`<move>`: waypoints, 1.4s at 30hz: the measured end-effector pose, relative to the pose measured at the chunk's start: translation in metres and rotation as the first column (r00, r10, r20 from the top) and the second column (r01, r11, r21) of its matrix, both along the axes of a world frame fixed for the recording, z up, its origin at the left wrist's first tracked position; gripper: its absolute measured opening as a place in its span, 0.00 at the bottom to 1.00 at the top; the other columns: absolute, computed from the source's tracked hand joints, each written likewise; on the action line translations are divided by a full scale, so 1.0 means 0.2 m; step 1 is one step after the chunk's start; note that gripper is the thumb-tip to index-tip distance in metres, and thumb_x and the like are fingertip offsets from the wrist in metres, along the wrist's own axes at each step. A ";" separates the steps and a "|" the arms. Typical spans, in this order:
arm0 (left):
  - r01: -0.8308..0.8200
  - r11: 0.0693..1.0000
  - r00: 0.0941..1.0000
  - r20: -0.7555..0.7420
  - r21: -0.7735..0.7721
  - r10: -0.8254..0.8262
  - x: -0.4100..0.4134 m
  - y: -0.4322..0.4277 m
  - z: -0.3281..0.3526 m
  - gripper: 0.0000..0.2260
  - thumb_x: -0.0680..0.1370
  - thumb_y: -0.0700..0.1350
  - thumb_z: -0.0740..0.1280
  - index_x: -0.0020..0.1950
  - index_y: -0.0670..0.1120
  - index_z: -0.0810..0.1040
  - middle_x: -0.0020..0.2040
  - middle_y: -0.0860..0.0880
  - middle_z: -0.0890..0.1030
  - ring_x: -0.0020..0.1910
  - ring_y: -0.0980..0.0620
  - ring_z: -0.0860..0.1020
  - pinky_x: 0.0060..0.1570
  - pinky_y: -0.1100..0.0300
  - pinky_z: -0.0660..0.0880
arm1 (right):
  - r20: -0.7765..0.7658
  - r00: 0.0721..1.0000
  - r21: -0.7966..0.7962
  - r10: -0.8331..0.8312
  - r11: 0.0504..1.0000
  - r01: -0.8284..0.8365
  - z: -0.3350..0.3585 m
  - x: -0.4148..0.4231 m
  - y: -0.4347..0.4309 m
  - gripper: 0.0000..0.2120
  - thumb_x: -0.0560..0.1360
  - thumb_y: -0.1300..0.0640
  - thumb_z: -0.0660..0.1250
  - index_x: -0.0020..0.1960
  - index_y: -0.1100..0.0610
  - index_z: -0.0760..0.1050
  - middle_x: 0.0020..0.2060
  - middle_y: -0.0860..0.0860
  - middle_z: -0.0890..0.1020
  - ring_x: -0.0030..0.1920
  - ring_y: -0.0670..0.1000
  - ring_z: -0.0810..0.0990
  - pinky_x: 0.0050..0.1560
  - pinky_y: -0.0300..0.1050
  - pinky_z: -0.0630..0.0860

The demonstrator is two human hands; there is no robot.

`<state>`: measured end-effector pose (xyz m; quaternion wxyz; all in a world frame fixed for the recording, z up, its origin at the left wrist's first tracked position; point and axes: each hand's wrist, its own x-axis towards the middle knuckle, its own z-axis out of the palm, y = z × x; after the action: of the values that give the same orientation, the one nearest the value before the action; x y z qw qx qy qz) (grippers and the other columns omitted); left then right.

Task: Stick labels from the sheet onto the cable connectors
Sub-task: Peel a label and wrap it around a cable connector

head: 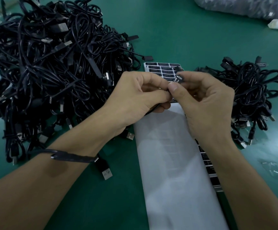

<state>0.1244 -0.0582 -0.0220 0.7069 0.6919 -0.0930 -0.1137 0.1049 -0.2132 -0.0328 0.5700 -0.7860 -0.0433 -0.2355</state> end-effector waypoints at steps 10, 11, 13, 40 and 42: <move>-0.006 1.000 1.000 -0.017 -0.001 0.006 0.00 -0.01 -0.01 0.02 0.75 0.36 0.74 0.45 0.40 0.83 0.38 0.42 0.85 0.36 0.50 0.84 0.40 0.60 0.83 | 0.021 0.998 0.094 0.063 0.993 -0.065 0.00 0.00 0.00 0.06 0.76 0.61 0.73 0.46 0.50 0.81 0.35 0.40 0.85 0.37 0.41 0.82 0.42 0.36 0.77; -0.001 1.000 1.000 -0.018 -0.001 0.001 0.00 0.00 -0.01 0.02 0.75 0.36 0.74 0.46 0.39 0.83 0.38 0.42 0.86 0.36 0.50 0.84 0.40 0.61 0.83 | 0.022 0.998 0.085 0.061 0.994 -0.063 0.00 0.00 -0.01 0.07 0.76 0.61 0.74 0.48 0.49 0.81 0.35 0.39 0.84 0.38 0.41 0.82 0.43 0.37 0.78; 0.006 1.000 1.000 -0.018 -0.005 -0.006 0.00 0.00 -0.01 0.03 0.75 0.36 0.74 0.48 0.38 0.83 0.39 0.40 0.86 0.36 0.51 0.84 0.39 0.61 0.83 | 0.022 0.998 0.024 0.064 0.998 -0.064 0.01 0.00 -0.02 0.13 0.75 0.61 0.74 0.54 0.46 0.79 0.36 0.38 0.83 0.39 0.40 0.81 0.44 0.37 0.78; 0.020 1.000 0.999 -0.036 0.000 -0.020 0.02 0.00 -0.02 0.08 0.77 0.33 0.72 0.55 0.35 0.82 0.43 0.39 0.86 0.37 0.51 0.85 0.39 0.63 0.81 | 0.160 0.987 -0.323 -0.022 0.944 0.074 0.00 0.00 -0.06 0.10 0.75 0.59 0.74 0.49 0.45 0.80 0.45 0.44 0.74 0.45 0.38 0.74 0.41 0.28 0.68; 0.008 1.000 0.999 -0.036 -0.007 -0.008 0.02 0.00 -0.02 0.07 0.77 0.33 0.71 0.54 0.36 0.82 0.41 0.40 0.86 0.37 0.51 0.85 0.38 0.63 0.81 | 0.182 0.983 -0.347 0.002 0.936 0.062 0.00 -0.01 -0.05 0.10 0.75 0.60 0.74 0.49 0.45 0.80 0.45 0.45 0.75 0.45 0.37 0.74 0.42 0.28 0.68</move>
<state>0.1275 -0.0576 -0.0267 0.7103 0.6869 -0.0833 -0.1289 0.1034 -0.2238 -0.0326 0.4106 -0.8512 -0.1238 -0.3026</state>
